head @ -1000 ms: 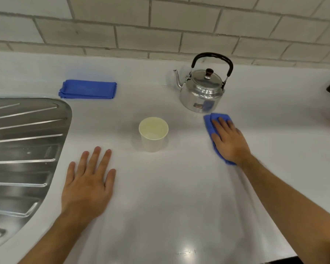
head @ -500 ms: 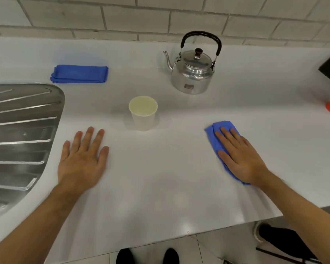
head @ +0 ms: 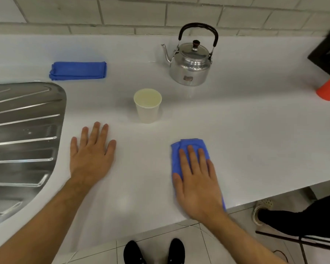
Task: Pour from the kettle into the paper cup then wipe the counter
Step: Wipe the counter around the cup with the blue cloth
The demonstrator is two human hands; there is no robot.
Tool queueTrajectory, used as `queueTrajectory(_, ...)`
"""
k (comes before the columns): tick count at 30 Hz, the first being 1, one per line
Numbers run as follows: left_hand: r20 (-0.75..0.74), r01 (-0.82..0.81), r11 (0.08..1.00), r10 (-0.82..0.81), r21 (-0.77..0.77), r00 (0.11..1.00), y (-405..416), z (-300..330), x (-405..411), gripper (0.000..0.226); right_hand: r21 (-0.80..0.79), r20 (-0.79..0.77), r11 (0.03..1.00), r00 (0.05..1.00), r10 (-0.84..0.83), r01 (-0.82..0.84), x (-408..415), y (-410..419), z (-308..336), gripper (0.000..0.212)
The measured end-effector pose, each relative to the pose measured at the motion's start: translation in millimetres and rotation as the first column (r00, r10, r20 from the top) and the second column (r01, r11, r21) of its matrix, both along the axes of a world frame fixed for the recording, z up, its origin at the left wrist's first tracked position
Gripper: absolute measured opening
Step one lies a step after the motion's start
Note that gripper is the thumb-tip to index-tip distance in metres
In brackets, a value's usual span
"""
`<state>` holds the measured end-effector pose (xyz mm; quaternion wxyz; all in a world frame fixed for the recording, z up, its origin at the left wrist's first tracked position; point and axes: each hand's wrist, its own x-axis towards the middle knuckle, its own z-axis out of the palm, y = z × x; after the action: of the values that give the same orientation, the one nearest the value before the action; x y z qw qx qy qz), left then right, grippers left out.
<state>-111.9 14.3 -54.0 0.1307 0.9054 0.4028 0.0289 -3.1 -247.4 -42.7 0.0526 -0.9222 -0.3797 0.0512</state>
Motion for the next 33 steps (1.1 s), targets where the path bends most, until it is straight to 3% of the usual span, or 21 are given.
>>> queueTrajectory(5, 0.381, -0.005, 0.960, 0.116, -0.279, 0.917, 8, 25, -23, 0.051, 0.042, -0.053, 0.984, 0.983, 0.174, -0.172, -86, 72, -1, 0.067)
queueTrajectory(13, 0.423, -0.041, 0.964, 0.152, -0.261, 0.893, -2, 35, -83, 0.039, 0.083, -0.144, 0.925, 0.914, 0.380, -0.371, -138, 158, 0, 0.069)
queueTrajectory(16, 0.503, -0.047, 0.966, 0.174, -0.255, 0.847, -11, 40, -91, 0.036, 0.341, -0.373, 0.879, 0.810, 0.452, -0.333, -125, 179, 14, 0.055)
queueTrajectory(18, 0.536, -0.057, 0.971, 0.177, -0.232, 0.825, -20, 42, -92, 0.035, 0.553, -0.571, 0.828, 0.685, 0.452, -0.086, -108, 175, 30, 0.039)
queueTrajectory(20, 0.457, -0.072, 0.984, 0.139, -0.162, 0.879, -34, 39, -87, 0.037, 0.617, -0.577, 0.782, 0.727, 0.373, 0.089, -82, 155, 39, 0.040)
queueTrajectory(22, 0.198, -0.077, 0.993, 0.093, -0.087, 0.976, -54, 32, -75, 0.055, 0.617, -0.455, 0.779, 0.857, 0.240, 0.109, -49, 131, 39, 0.040)
queueTrajectory(24, -0.051, -0.090, 0.995, 0.089, -0.033, 0.995, -71, 20, -64, 0.072, 0.556, -0.331, 0.825, 0.938, 0.105, 0.104, -12, 116, 35, 0.039)
queueTrajectory(25, -0.094, -0.105, 0.994, 0.104, -0.011, 0.990, -75, 15, -60, 0.075, 0.505, -0.292, 0.856, 0.955, 0.048, 0.111, 8, 110, 32, 0.037)
queueTrajectory(29, -0.071, -0.142, 0.988, 0.145, 0.057, 0.987, -51, 2, -45, 0.072, 0.274, -0.208, 0.948, 0.972, -0.107, 0.163, 76, 97, 15, 0.047)
queueTrajectory(33, -0.056, -0.185, 0.979, 0.190, 0.091, 0.980, 10, -1, -10, 0.061, 0.051, -0.070, 0.977, 0.976, -0.206, 0.209, 120, 104, 0, 0.058)
